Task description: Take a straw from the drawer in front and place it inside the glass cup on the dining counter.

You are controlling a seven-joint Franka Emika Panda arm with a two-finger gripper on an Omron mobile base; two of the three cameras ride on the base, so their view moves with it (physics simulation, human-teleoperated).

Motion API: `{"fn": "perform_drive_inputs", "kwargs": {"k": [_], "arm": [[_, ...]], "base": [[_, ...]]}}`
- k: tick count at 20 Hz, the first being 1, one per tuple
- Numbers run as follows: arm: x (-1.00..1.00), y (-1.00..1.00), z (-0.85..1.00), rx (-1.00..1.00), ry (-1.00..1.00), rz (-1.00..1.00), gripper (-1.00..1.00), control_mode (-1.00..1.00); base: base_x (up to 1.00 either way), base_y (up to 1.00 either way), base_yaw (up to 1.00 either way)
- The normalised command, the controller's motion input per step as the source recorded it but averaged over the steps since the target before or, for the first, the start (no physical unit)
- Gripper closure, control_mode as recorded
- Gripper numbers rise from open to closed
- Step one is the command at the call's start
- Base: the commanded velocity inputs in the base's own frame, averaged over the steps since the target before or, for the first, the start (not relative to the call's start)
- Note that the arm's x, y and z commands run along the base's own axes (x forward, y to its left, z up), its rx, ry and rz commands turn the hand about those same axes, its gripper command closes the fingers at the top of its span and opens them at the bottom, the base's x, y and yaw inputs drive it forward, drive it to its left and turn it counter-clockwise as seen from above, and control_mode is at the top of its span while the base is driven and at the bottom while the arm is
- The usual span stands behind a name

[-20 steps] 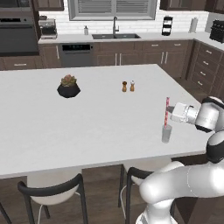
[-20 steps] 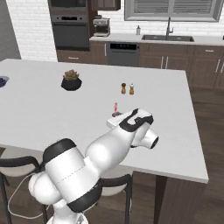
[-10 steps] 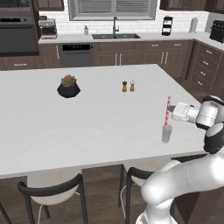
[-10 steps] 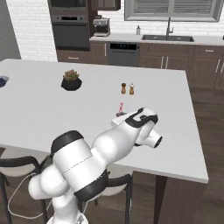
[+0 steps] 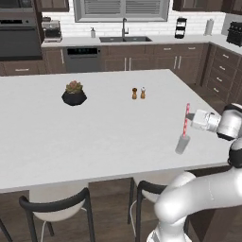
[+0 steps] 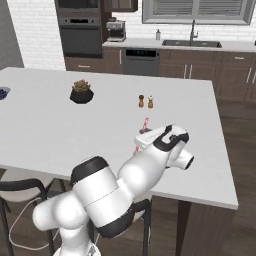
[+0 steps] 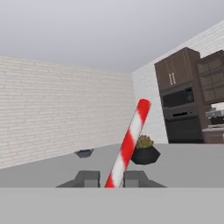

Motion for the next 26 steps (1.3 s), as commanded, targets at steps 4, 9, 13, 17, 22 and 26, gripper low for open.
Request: {"fn": "perform_drive_inputs", "kwargs": {"k": [4, 9, 13, 17, 22, 26], "arm": [[0.0, 0.0, 0.0, 0.0, 0.0, 0.0, 1.0, -1.0], [0.0, 0.0, 0.0, 0.0, 0.0, 0.0, 1.0, -1.0], [0.0, 0.04, 0.0, 0.0, 0.0, 0.0, 1.0, -1.0], [0.0, 0.19, 0.0, 0.0, 0.0, 0.0, 1.0, -1.0], [0.0, 0.15, 0.0, 0.0, 0.0, 0.0, 1.0, -1.0], [0.0, 0.12, 0.04, 0.0, 0.0, 0.0, 1.0, -1.0]], "base": [[0.0, 0.0, 0.0], [0.0, 0.0, 0.0], [0.0, 0.0, 0.0], [0.0, 0.0, 0.0], [0.0, 0.0, 0.0], [0.0, 0.0, 0.0]]}}
